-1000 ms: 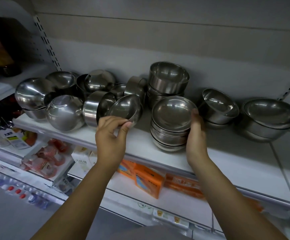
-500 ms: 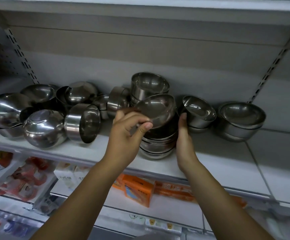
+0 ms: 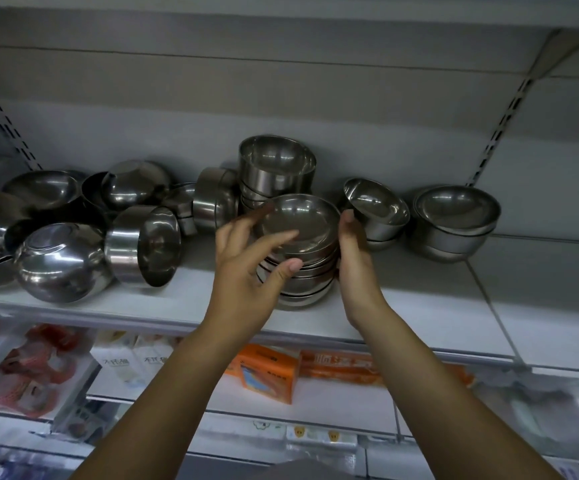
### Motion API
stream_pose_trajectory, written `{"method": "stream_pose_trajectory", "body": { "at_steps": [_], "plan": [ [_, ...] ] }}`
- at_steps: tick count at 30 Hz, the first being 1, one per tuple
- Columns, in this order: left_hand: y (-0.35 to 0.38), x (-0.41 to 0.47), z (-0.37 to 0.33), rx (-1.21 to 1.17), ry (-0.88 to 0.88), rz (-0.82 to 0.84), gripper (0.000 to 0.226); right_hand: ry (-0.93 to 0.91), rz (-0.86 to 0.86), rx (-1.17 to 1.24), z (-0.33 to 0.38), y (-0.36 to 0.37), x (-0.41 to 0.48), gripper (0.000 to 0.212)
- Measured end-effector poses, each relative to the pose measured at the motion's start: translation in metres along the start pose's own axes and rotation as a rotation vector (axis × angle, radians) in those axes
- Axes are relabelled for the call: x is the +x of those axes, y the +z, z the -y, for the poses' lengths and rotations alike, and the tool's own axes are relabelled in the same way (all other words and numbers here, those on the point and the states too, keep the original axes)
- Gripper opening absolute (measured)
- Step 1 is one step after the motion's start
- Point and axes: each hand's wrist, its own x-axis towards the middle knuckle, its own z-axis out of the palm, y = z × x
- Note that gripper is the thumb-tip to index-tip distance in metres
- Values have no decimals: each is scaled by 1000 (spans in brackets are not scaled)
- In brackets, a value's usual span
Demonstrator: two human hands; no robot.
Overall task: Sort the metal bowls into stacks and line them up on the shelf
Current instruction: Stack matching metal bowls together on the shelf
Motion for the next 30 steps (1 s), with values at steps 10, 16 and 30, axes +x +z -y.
{"method": "stream_pose_trajectory", "body": {
  "at_steps": [10, 16, 30],
  "plan": [
    [19, 6, -3, -583, -534, -13, 22, 53, -57, -24, 14, 13, 0, 81],
    [22, 11, -1, -609, -536, -25, 30, 115, -107, 47, 4, 20, 11, 113],
    [14, 19, 19, -825, -756, 167, 90, 67, -202, 164, -4, 29, -8, 59]
  ]
}}
